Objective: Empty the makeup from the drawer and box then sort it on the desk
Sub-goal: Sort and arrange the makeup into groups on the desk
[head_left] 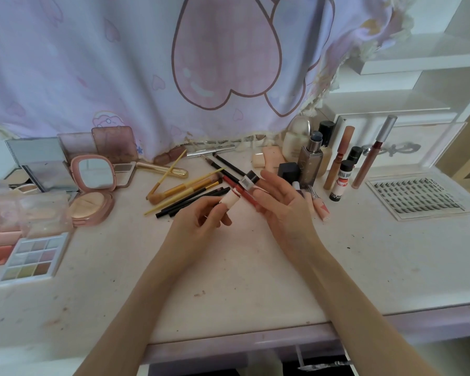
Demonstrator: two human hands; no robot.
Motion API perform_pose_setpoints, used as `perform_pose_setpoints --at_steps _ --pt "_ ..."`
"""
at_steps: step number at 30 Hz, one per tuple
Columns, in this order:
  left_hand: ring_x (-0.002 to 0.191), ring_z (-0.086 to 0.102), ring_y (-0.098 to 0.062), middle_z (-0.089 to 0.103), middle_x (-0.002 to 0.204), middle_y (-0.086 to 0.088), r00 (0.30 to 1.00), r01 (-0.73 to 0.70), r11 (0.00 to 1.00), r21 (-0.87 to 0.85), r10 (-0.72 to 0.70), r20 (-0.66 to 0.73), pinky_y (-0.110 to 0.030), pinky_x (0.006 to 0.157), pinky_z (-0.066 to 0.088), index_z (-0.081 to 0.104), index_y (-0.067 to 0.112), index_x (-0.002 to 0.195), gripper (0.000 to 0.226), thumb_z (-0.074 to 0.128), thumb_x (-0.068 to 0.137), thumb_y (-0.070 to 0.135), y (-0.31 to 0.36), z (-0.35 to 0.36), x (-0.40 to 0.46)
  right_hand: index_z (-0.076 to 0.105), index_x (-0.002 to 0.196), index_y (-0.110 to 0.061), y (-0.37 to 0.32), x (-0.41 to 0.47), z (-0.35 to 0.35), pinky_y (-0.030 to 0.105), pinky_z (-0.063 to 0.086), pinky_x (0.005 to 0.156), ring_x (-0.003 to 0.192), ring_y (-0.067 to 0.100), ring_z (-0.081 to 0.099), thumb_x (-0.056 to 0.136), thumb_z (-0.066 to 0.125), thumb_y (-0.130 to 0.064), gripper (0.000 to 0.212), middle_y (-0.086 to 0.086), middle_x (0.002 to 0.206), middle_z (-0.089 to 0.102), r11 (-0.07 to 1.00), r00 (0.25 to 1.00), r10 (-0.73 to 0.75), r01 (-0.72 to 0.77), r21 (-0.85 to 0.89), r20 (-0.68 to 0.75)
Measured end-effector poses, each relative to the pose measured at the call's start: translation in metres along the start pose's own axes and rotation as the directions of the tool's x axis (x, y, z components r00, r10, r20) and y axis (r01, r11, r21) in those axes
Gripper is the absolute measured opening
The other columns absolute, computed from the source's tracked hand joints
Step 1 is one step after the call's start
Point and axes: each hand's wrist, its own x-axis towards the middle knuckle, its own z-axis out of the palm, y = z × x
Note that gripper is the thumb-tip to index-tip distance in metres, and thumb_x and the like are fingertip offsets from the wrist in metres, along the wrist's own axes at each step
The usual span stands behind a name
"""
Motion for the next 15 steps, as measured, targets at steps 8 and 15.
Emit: perform_pose_setpoints --at_steps 8,15 --pt "0.065 0.056 0.001 0.07 0.079 0.01 1.0 -0.005 0.992 -0.129 0.009 0.026 -0.009 0.06 0.04 0.055 0.017 0.094 0.011 0.046 0.094 0.011 0.0003 0.0003 -0.0009 0.065 0.085 -0.034 0.0051 -0.0074 0.0083 0.025 0.05 0.079 0.086 0.015 0.063 0.084 0.065 -0.009 0.025 0.0 0.093 0.063 0.855 0.974 -0.164 0.221 -0.47 0.159" --pt "0.073 0.058 0.007 0.065 0.083 0.017 0.997 -0.047 0.999 0.015 0.046 0.061 -0.007 0.066 0.042 0.055 0.022 0.097 0.01 0.047 0.093 0.017 0.0044 0.0019 -0.0025 0.062 0.084 -0.035 0.0036 -0.0102 0.009 0.027 0.052 0.077 0.087 0.022 0.064 0.084 0.066 -0.013 0.023 -0.002 0.091 0.062 0.858 0.964 -0.173 0.249 -0.449 0.204"
